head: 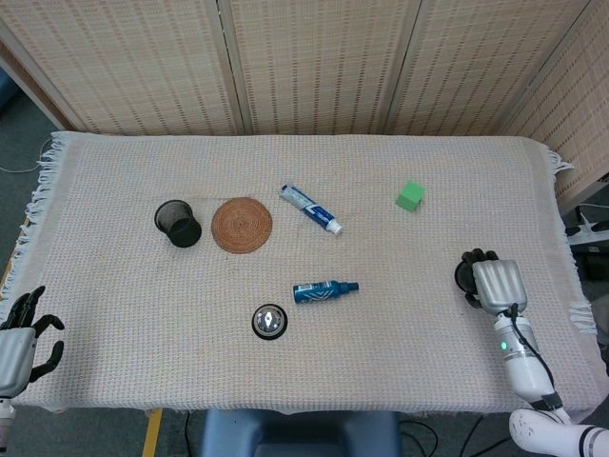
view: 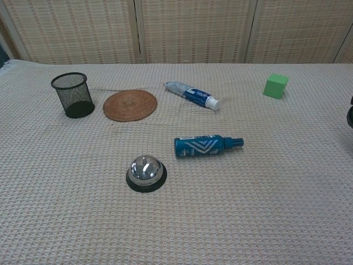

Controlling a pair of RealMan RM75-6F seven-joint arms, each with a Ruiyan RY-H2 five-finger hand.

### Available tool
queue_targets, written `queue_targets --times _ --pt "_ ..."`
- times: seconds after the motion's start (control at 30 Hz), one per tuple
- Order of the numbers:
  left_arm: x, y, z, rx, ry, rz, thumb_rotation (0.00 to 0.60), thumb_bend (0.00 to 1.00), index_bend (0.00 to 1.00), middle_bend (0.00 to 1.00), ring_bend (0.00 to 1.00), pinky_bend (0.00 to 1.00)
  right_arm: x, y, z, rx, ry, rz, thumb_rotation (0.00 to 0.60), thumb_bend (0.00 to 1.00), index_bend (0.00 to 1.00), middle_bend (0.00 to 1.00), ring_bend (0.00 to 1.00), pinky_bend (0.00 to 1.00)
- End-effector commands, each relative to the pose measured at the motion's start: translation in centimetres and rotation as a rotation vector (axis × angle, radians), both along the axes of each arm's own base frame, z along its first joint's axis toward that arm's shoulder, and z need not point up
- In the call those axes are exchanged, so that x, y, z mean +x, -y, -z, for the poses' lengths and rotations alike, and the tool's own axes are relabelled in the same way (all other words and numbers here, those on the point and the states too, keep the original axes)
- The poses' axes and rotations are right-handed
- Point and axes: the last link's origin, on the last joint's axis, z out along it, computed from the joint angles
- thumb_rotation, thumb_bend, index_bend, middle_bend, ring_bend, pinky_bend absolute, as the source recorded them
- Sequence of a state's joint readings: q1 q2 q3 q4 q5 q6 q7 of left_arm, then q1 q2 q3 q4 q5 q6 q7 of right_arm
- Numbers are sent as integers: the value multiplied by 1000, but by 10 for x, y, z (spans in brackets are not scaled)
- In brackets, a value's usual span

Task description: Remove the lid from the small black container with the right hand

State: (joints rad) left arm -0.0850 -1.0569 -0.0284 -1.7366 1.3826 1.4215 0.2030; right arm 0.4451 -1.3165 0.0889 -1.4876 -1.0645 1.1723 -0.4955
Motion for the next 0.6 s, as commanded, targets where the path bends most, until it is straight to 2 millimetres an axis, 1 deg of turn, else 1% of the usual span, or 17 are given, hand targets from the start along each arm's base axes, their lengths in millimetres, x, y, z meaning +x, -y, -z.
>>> queue_targets --times 0.03,0.1,0.2,0.3,0.53,0.57,0.6 --pt "0 0 0 -1 0 2 600 415 447 0 16 396 46 -6 8 71 446 -330 600 211 648 592 751 896" --pt "0 -1 0 -2 -2 3 600 415 447 0 16 396 52 -11 7 73 560 -454 600 211 646 592 746 890" --pt "0 0 0 0 -1 3 600 415 447 0 16 397 55 -16 4 51 682 -594 600 211 645 592 742 886" --pt "0 0 0 1 0 4 600 414 447 0 16 397 53 -18 2 24 715 -654 600 211 644 592 741 884" --pt "0 0 1 -1 -2 2 600 416 449 0 16 397 45 -15 2 17 670 -610 600 211 650 592 742 890" --pt "0 -1 1 -2 -2 1 600 416 449 0 16 397 40 -13 2 17 627 -565 600 211 652 592 742 893" --pt "0 -1 1 -4 -4 0 600 415 450 0 16 396 20 -9 6 31 488 -427 600 211 653 592 743 894"
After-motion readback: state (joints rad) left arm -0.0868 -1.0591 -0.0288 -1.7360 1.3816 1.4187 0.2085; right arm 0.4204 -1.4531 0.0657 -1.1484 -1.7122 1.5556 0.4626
